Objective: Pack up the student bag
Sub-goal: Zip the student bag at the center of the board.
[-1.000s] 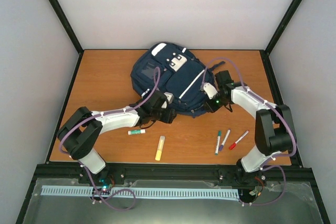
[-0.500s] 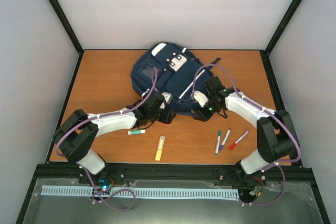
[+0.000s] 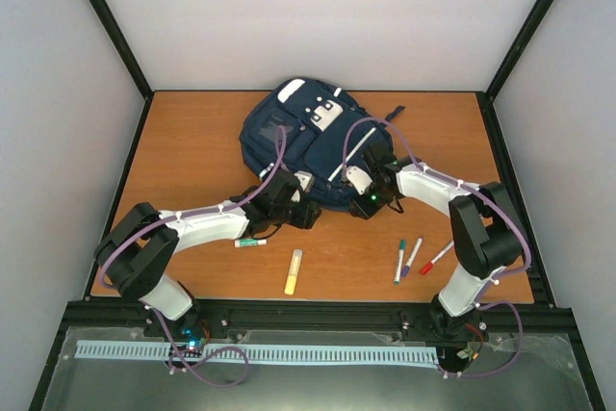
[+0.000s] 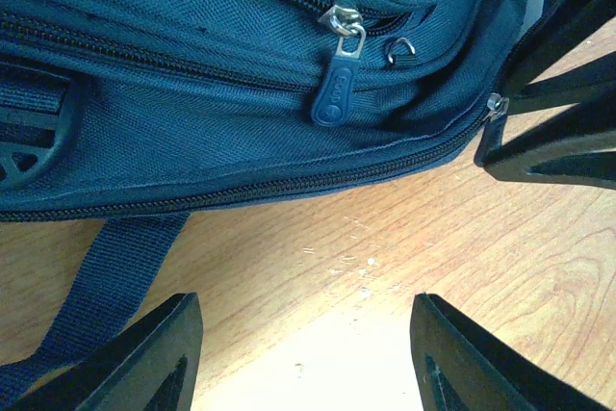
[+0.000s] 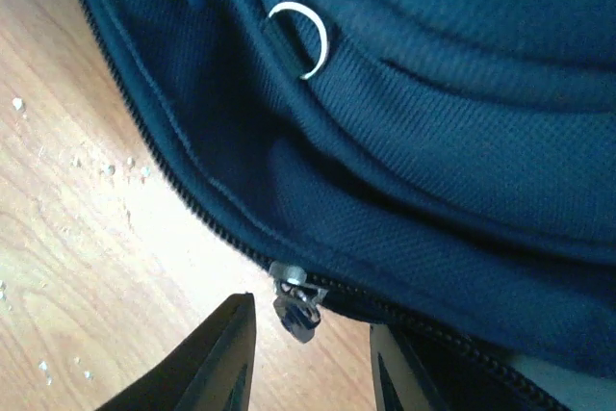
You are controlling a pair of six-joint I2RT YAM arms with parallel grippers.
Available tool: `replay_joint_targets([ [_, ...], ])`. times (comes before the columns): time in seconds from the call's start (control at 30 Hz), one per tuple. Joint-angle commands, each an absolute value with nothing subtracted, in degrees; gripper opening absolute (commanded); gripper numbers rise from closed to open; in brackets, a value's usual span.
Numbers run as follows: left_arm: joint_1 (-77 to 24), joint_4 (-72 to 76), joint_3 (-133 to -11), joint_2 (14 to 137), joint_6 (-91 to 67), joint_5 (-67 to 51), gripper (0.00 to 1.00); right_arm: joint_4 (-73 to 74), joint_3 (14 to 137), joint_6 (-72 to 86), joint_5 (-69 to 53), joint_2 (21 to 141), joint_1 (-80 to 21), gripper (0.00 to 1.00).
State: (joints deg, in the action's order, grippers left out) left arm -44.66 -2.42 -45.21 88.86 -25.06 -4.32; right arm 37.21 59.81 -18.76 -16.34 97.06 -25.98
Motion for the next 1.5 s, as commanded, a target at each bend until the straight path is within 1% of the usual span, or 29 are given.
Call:
replay_joint_targets([
  [0.0, -44.47, 0.01, -44.85, 87.43, -26.03, -4.03, 0.62, 32.36, 62.22, -16.32, -14.12, 99.11, -26.63, 0.34],
  [0.07, -44.52, 0.45, -44.68, 87.6, -26.17, -4.04, 0.62, 31.98, 62.72, -15.95, -13.51, 100.1, -26.79, 0.31],
  [0.13, -44.47, 0.9, -44.56, 87.84, -26.28, -4.12, 0.62, 31.85, 62.74, -16.03, -13.08, 100.7, -26.88, 0.21],
  [0.27, -44.47, 1.71, -44.42, 88.41, -25.92, -4.37, 0.61, 32.71, 62.04, -16.63, -13.53, 99.28, -26.89, 0.12],
  [0.4, -44.47, 2.46, -44.7, 88.51, -24.86, -4.02, 0.62, 35.36, 61.09, -17.9, -14.79, 96.7, -26.88, 0.06],
  [0.57, -44.47, 7.9, -43.47, 87.34, -22.37, -3.18, 0.64, 40.07, 61.28, -19.77, -16.7, 95.56, -26.89, 0.03],
  [0.7, -44.47, 11.49, -43.63, 87.88, -20.12, -3.71, 0.65, 42.28, 61.34, -20.02, -18.47, 95.19, -26.89, 0.03],
  [0.83, -44.47, 15.72, -43.76, 89.85, -18.69, -6.64, 0.64, 44.59, 62.57, -20.68, -18.82, 96.0, -26.88, 0.03],
  [0.97, -44.47, 16.79, -45.01, 92.93, -19.0, -7.33, 0.62, 42.24, 62.07, -21.04, -16.54, 97.08, -26.89, 0.04],
  [1.13, -44.47, 17.93, -43.57, 92.23, -20.27, -7.46, 0.62, 35.68, 59.89, -21.12, -13.13, 97.3, -26.89, 0.2],
  [1.27, -44.46, 17.87, -42.57, 91.11, -20.5, -6.64, 0.62, 33.7, 59.4, -20.95, -13.62, 97.63, -26.89, 0.26],
  [1.37, -44.47, 17.87, -42.51, 91.09, -20.71, -6.34, 0.62, 32.83, 59.4, -20.63, -13.2, 98.27, -26.89, 0.26],
  [1.47, -44.47, 17.93, -42.54, 91.45, -21.03, -6.54, 0.62, 32.05, 59.16, -20.14, -12.01, 97.88, -26.89, 0.21],
])
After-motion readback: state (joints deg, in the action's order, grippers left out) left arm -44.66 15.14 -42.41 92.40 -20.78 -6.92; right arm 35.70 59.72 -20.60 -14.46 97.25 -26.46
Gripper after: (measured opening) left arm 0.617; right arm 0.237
